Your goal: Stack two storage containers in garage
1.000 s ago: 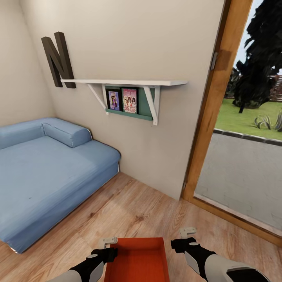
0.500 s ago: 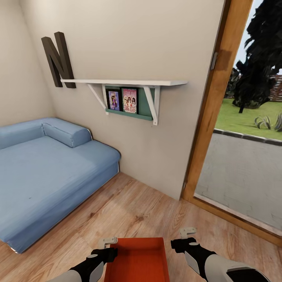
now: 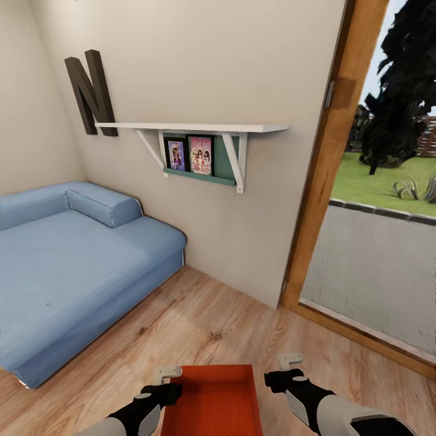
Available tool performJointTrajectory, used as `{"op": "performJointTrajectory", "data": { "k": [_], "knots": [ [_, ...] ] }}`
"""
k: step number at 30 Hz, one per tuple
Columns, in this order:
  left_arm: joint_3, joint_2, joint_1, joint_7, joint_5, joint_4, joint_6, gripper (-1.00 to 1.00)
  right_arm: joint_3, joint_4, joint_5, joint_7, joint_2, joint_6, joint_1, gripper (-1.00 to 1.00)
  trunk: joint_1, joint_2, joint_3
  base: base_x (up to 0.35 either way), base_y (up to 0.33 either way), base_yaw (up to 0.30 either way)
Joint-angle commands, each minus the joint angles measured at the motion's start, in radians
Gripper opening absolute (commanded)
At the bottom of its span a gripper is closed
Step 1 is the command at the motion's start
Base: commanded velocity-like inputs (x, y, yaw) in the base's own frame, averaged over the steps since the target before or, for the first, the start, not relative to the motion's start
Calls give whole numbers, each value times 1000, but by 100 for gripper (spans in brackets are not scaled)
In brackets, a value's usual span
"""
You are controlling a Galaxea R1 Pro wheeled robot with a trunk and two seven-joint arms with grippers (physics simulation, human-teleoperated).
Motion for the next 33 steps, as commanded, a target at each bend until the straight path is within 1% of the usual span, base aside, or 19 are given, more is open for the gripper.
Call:
{"op": "performJointTrajectory", "data": {
  "k": [1,8,33],
  "knots": [
    [5,0,-1,2,1,1,-4,100,7,2,2,-4,0,-3,-1,100,0,0,-1,-107,0,0],
    [5,0,-1,2,1,1,-4,100,7,2,2,-4,0,-3,-1,100,0,0,-1,-45,0,0],
    [5,-1,-1,3,1,2,-2,100,7,2,2,-4,0,-3,-1,100,0,0,-1,-1,0,0]
  ]
}}
